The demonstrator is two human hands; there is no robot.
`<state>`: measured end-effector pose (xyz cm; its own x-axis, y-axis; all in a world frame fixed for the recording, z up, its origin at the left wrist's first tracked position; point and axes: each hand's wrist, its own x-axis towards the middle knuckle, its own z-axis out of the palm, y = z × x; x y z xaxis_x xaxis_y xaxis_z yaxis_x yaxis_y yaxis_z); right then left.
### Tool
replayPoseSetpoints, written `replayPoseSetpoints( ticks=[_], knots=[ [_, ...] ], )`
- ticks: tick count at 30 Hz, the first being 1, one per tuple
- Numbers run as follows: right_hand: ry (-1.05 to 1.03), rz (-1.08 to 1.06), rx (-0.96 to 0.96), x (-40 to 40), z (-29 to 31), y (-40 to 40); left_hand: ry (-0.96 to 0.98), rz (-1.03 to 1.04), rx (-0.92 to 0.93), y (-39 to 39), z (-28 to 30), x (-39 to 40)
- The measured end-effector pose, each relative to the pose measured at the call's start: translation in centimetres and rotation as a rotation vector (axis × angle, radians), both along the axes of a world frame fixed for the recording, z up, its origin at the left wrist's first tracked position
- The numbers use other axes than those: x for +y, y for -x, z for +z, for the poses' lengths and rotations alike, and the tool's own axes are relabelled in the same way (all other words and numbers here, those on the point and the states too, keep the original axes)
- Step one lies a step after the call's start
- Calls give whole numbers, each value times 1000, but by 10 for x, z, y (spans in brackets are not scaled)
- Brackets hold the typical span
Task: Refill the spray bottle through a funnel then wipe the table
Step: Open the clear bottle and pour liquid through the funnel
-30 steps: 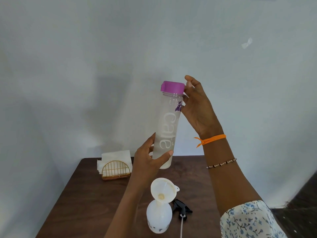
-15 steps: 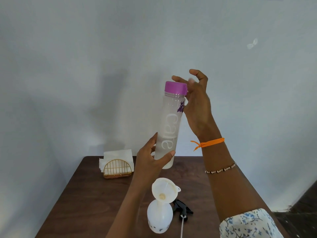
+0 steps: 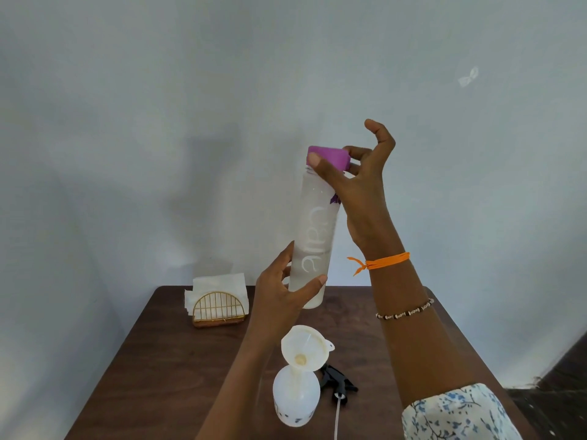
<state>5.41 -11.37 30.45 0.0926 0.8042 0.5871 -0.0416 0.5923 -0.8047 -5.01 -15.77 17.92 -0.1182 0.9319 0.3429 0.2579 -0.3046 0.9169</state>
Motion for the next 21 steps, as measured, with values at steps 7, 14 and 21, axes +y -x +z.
replayPoseSetpoints(
  ticks=[7, 14, 21],
  knots=[
    [28, 144, 76, -3, 4, -7, -18, 2, 15, 0, -1, -4],
    [-22, -97, -78, -6, -2, 0, -28, 5, -10, 0, -2, -5],
    [13, -71, -63, -4, 1, 6, -54, 9, 13, 0, -2, -6]
  ],
)
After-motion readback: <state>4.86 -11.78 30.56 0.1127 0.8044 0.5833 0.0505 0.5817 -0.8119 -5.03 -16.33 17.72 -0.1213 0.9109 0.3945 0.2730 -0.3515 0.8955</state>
